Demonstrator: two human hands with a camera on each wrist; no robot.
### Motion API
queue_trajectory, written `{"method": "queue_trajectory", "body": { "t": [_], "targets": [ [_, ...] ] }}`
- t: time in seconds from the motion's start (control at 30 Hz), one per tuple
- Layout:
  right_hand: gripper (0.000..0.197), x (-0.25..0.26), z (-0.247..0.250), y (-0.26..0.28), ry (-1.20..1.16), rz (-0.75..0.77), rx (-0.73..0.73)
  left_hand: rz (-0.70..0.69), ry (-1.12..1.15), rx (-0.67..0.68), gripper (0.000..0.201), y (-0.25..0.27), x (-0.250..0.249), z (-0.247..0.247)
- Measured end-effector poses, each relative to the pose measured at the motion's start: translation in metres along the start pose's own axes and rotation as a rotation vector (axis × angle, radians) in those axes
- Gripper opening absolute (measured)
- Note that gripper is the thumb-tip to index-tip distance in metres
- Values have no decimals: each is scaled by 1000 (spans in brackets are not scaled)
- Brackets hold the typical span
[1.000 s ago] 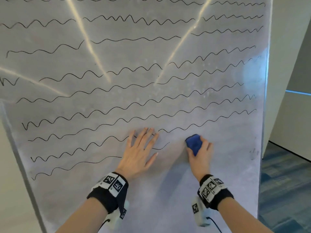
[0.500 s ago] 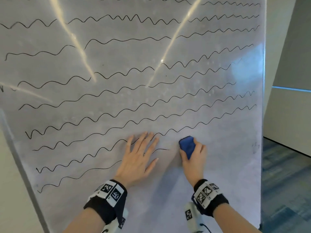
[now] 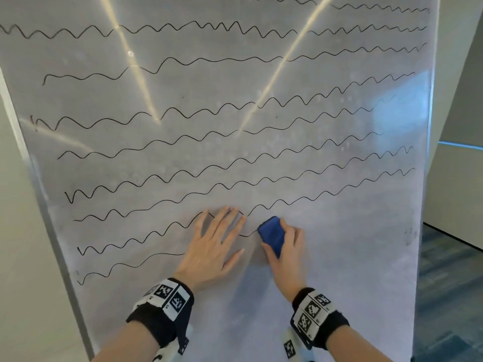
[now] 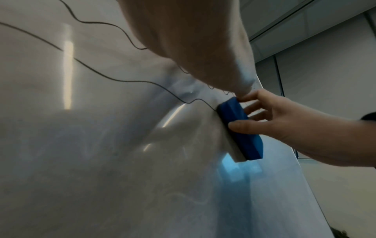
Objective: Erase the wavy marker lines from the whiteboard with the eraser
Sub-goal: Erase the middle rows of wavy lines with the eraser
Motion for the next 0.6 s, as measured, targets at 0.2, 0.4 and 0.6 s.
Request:
{"method": "queue_trajectory", "body": {
  "t": [0.2,0.4,0.6],
  "targets": [
    [79,4,1,7,275,213,81,-128,-55,19,87,-19,-20,-10],
    [86,-23,14,7,62,159,212,-140,-98,98,91,-35,-42,-31],
    [81,-39,34,-12,-93,49,218,-221,-155,0,40,-58,-61,-35]
  ]
}}
Point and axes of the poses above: each hand's wrist, its own y-axis away from the middle knuckle, its own z-axis out of the back of the hand, x = y × z, the point moved 6 cm from there along -y, towards the middle knuckle, and after that the axes turned 11 degrees about -z, right-handed, at the moved point
